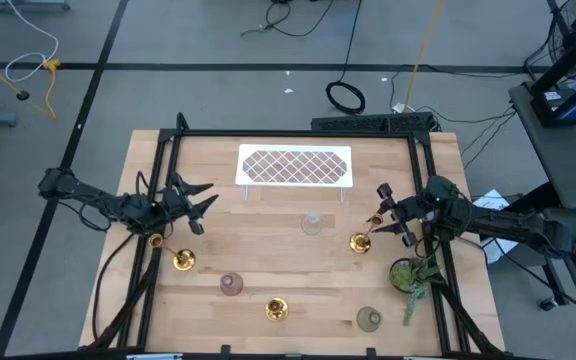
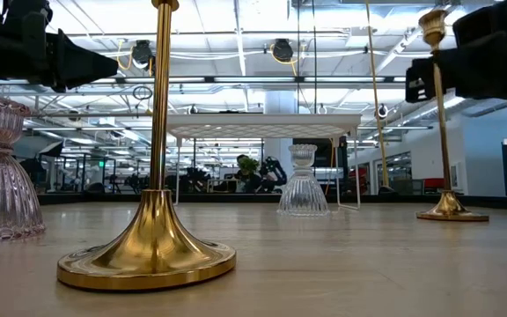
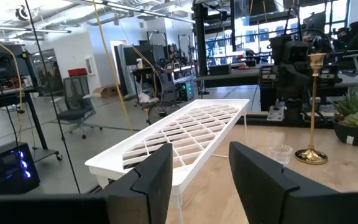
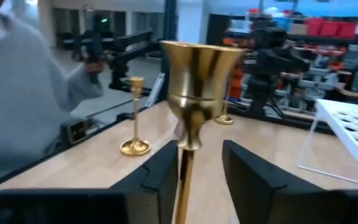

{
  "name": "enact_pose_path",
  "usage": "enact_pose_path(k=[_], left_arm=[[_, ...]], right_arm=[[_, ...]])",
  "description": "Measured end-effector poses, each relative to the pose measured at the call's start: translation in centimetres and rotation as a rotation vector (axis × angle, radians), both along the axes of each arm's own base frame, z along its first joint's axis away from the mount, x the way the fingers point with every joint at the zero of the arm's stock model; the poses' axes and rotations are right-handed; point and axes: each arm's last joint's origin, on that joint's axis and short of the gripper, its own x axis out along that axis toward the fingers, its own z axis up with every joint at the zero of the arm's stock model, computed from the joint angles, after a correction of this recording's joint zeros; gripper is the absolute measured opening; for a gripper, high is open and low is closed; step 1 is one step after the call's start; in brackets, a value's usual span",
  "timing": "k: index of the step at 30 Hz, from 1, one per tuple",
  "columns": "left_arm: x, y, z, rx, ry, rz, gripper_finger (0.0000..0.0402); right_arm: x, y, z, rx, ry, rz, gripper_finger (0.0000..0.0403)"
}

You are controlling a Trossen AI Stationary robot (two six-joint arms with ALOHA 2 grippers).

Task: Pick & Place candle stick holders
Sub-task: Put the right golden candle holder on the shelf

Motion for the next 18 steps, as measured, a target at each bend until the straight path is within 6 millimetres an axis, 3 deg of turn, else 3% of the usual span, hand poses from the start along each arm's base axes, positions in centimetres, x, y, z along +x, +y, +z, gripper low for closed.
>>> enact_pose_path(k=[8,15,18], left_arm=[[0.0,0.0,0.0,0.002,0.001,0.000,0.0166],[0.0,0.0,0.0,0.004,0.002,0.000,0.0166],[0.0,0.0,0.0,0.005,0.002,0.001,0.0166]], right_arm=[[0.7,0.2,0.3,0.002,-0.040,0.002,0.0028],[1.2,0.1,1.4,-0.002,-0.149,-0.181,0.0036],[2.0,0.0,3.6,0.006,-0.204,-0.239,0.0039]])
